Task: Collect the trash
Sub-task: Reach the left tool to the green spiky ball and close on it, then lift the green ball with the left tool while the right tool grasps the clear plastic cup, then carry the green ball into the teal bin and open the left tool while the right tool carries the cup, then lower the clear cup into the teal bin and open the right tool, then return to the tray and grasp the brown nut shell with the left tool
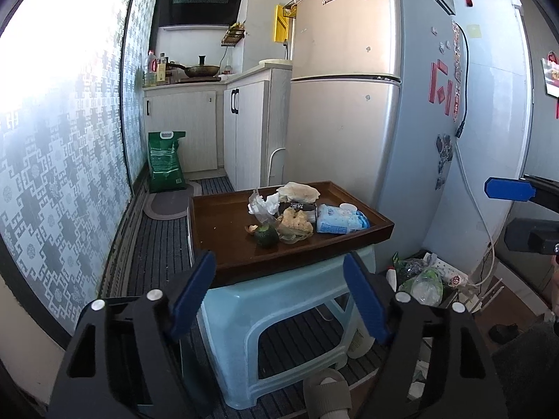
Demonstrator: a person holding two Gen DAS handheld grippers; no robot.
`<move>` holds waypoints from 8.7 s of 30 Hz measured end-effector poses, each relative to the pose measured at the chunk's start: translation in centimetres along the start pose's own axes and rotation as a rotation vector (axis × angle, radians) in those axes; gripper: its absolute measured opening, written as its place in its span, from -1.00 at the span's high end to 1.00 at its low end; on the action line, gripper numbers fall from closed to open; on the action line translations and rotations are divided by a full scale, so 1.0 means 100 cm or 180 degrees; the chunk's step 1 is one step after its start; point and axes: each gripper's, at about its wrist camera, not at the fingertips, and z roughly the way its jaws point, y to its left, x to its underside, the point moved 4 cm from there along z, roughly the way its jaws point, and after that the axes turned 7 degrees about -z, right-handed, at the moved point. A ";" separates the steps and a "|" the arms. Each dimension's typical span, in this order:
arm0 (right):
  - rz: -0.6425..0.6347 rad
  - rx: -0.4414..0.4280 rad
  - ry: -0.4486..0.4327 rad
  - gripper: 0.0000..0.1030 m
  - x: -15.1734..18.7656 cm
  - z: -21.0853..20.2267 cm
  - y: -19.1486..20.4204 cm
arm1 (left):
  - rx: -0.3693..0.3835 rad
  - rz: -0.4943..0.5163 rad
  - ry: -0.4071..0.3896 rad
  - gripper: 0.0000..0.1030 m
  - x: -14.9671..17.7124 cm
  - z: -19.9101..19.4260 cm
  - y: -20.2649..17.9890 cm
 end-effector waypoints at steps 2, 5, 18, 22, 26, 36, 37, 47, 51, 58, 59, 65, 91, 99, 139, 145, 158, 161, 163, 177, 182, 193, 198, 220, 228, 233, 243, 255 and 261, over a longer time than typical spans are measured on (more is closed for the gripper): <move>-0.0011 -0.0022 0.0007 -0.53 -0.002 0.003 0.001 | 0.0020 -0.0015 0.0047 -0.33 -0.002 0.004 0.003; -0.0048 -0.0034 0.0060 -0.41 -0.004 0.013 -0.001 | 0.0070 -0.0037 0.0101 -0.15 -0.007 0.009 0.005; -0.0177 -0.0116 0.0151 0.04 -0.044 0.061 -0.002 | 0.0221 -0.0161 0.0266 0.30 -0.042 0.056 0.031; -0.0205 -0.0127 0.0167 0.10 -0.059 0.075 -0.005 | 0.0377 -0.0076 0.0406 0.42 -0.037 0.079 0.035; -0.0171 -0.0197 0.0198 0.21 -0.068 0.091 -0.011 | 0.0461 0.0091 0.0603 0.59 -0.029 0.101 0.036; -0.0128 -0.0461 0.0501 0.21 -0.094 0.149 -0.025 | 0.0780 0.0204 0.0828 0.50 -0.022 0.122 0.043; -0.0119 -0.0467 0.0523 0.21 -0.095 0.154 -0.026 | 0.0758 0.0235 0.0839 0.50 -0.021 0.124 0.043; 0.0088 -0.0501 0.0709 0.21 -0.087 0.183 -0.036 | 0.0754 0.0311 0.0978 0.33 -0.012 0.143 0.034; 0.0034 -0.0451 0.0803 0.21 -0.083 0.184 -0.037 | 0.0728 0.0316 0.0962 0.19 -0.013 0.147 0.033; -0.0094 -0.0484 0.0835 0.21 -0.077 0.192 -0.020 | 0.0763 0.0228 0.0973 0.45 -0.014 0.142 0.035; -0.0152 -0.0467 0.0863 0.21 -0.074 0.195 -0.015 | 0.0779 0.0209 0.0966 0.45 -0.014 0.139 0.035; -0.0374 -0.0391 0.1027 0.28 -0.064 0.216 0.001 | 0.0837 0.0093 0.0978 0.45 -0.013 0.134 0.040; -0.0096 -0.0323 0.1124 1.00 -0.066 0.249 -0.005 | 0.0815 -0.0298 0.0528 0.46 -0.020 0.063 0.096; 0.0487 -0.0708 0.0882 1.00 -0.079 0.238 -0.019 | 0.0539 -0.0528 0.0291 0.46 -0.025 0.048 0.127; -0.0064 -0.1441 0.1002 1.00 -0.108 0.277 0.143 | -0.0713 -0.1009 0.1167 0.46 0.057 0.052 0.255; -0.0184 -0.1492 0.1217 1.00 -0.095 0.303 0.177 | -0.0806 -0.1008 0.1383 0.46 0.076 0.056 0.264; -0.0430 -0.1457 0.1487 1.00 -0.076 0.327 0.216 | -0.0891 -0.1076 0.1839 0.44 0.113 0.067 0.284; -0.0433 -0.1437 0.1541 1.00 -0.071 0.331 0.218 | -0.0903 -0.1108 0.1864 0.42 0.116 0.066 0.289; -0.0446 -0.1420 0.1565 1.00 -0.068 0.334 0.218 | -0.0885 -0.1121 0.1837 0.41 0.116 0.064 0.290; -0.0619 -0.1314 0.1764 1.00 -0.043 0.351 0.225 | -0.0839 -0.0919 0.1052 0.62 0.071 0.030 0.279; -0.0658 -0.1326 0.1854 1.00 -0.032 0.357 0.229 | -0.0837 -0.0853 0.0550 0.70 0.046 0.005 0.270; -0.0803 -0.1347 0.2054 1.00 -0.004 0.370 0.246 | -0.0766 -0.0855 -0.0066 0.74 0.006 -0.027 0.257; -0.0730 -0.1380 0.2133 1.00 0.001 0.374 0.245 | -0.0717 -0.0914 -0.0188 0.74 -0.001 -0.037 0.253; -0.0619 -0.1397 0.1496 0.36 -0.053 0.334 0.235 | -0.0831 -0.1074 -0.0612 0.74 -0.025 -0.058 0.243; -0.0425 -0.1355 0.1024 0.56 -0.090 0.297 0.206 | -0.0850 -0.1099 -0.0773 0.74 -0.034 -0.058 0.231; -0.0371 -0.1198 0.0701 0.59 -0.112 0.269 0.177 | -0.0782 -0.1142 -0.0772 0.66 -0.039 -0.047 0.221; -0.0266 -0.0750 0.0492 0.58 -0.115 0.237 0.100 | -0.0633 -0.0918 -0.0632 0.43 -0.048 -0.009 0.170; 0.0059 -0.0308 0.0398 0.25 -0.093 0.204 -0.005 | -0.0284 -0.0755 -0.0249 0.19 -0.045 0.061 0.105; 0.0197 -0.0207 0.0401 0.22 -0.078 0.192 -0.037 | -0.0106 -0.0619 0.0071 0.19 -0.035 0.099 0.077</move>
